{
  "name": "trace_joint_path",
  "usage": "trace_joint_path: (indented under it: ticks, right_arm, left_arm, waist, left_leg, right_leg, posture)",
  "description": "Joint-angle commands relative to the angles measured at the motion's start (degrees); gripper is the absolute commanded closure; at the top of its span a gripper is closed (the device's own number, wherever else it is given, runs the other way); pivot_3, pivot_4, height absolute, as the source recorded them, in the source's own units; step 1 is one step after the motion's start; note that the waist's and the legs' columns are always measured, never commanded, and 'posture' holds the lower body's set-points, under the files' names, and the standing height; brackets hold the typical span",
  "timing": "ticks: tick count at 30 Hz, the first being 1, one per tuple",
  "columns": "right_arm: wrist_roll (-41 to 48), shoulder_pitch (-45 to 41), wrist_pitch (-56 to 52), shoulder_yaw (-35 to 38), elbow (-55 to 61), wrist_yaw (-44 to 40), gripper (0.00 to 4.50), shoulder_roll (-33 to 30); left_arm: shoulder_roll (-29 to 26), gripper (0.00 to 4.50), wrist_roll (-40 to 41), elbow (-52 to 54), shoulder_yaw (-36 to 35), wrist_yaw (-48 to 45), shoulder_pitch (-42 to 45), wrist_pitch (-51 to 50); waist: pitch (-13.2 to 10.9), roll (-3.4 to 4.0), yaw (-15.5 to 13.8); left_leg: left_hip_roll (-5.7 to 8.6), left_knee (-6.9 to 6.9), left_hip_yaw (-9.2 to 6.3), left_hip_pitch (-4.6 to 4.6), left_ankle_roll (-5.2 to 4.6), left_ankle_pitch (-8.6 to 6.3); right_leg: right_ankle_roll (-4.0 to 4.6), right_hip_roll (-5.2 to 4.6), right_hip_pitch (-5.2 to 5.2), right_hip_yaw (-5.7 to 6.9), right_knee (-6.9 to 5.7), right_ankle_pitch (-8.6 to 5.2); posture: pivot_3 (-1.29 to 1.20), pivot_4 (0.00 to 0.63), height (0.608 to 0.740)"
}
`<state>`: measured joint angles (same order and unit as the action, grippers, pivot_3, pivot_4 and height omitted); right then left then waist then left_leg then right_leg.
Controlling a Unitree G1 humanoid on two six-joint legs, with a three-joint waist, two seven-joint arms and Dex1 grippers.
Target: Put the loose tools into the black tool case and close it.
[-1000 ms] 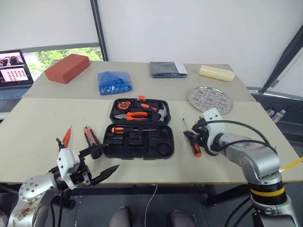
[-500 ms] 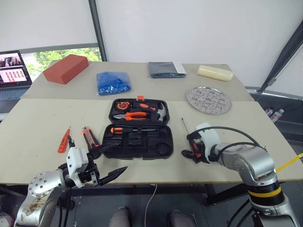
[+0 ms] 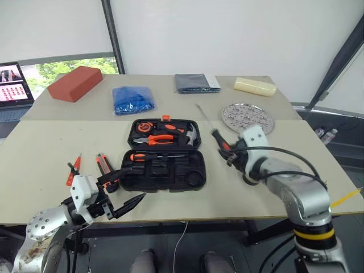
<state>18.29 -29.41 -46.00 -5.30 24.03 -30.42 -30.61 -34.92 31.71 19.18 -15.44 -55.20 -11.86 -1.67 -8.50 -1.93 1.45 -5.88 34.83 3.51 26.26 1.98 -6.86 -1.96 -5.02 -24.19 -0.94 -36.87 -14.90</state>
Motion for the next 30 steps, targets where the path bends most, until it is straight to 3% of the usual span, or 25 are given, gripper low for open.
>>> trace_joint_path:
  ticks: [1,8,11,30]
  right_arm:
    - [-3.31,-7.82,14.73,-8.76,-9.33,-16.09,3.43,-2.94]
    - [-19.36,-23.73,23.88,-24.66,-32.65,-25.81,3.43,-2.45]
    - [-23.29,-26.73,26.9,-27.59,-37.23,-28.99,3.43,-2.77]
    - [-30.72,-26.23,31.57,-27.44,-39.64,-34.09,3.43,1.18]
  left_arm:
    - [0.31,0.0,0.49,-0.13,-3.84,2.04,-1.19,0.38]
    - [0.37,0.0,0.23,0.61,-5.23,2.86,-2.68,0.44]
    - [0.42,0.0,0.27,1.48,-5.17,3.41,-2.97,0.19]
    - [0.27,0.0,-0.21,1.59,-4.97,4.35,-3.3,0.69]
  waist:
    - [0.0,-0.01,0.06]
    - [-0.03,-0.01,-0.7]
    - [-0.03,0.0,-0.91]
    - [-0.04,0.01,-0.72]
  left_leg:
    - [-0.05,0.0,-0.04,-0.05,0.0,0.0]
    - [-0.04,0.05,0.07,0.02,0.04,0.0]
    - [-0.04,0.03,0.08,0.03,0.25,-0.11]
    - [-0.07,-0.02,0.13,0.06,0.49,-0.19]
  right_leg:
    - [0.01,0.07,0.06,0.02,0.0,-0.01]
    - [0.43,-0.01,-0.04,0.01,0.0,0.19]
    - [0.44,-0.03,-0.09,0.06,-0.01,0.18]
    - [0.16,0.0,-0.16,0.07,-0.16,0.32]
  posture:
    - [0.0,0.15,0.74]
    - [0.0,0.15,0.74]
    - [0.0,0.15,0.74]
    - [0.0,0.15,0.74]
